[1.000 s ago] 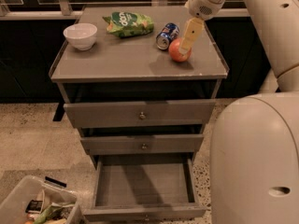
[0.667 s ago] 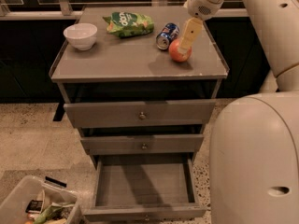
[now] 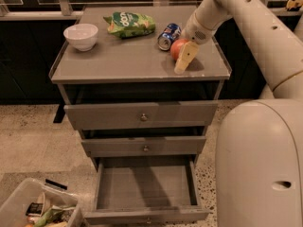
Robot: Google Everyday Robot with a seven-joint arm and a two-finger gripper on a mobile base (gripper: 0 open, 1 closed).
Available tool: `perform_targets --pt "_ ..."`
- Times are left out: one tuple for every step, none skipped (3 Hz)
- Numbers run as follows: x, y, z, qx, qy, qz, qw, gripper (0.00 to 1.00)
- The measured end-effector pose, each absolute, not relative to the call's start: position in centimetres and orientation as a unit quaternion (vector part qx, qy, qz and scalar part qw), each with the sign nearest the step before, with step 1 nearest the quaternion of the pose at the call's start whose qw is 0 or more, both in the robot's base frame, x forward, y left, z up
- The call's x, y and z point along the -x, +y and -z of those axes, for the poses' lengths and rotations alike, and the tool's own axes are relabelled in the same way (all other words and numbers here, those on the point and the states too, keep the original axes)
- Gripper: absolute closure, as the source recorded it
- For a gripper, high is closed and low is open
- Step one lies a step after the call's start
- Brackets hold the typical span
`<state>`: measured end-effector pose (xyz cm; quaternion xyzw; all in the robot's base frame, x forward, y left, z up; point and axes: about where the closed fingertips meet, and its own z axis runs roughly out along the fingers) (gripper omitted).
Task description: Place apple into bottom drawer
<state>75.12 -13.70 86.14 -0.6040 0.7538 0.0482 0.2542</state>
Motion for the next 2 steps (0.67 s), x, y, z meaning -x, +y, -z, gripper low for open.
perform_targets --pt "-75.12 -13.64 -85.99 0.604 0.754 -0.049 0.253 0.00" --pt "-75.12 -13.64 -85.99 0.604 0.754 -0.049 0.253 0.14"
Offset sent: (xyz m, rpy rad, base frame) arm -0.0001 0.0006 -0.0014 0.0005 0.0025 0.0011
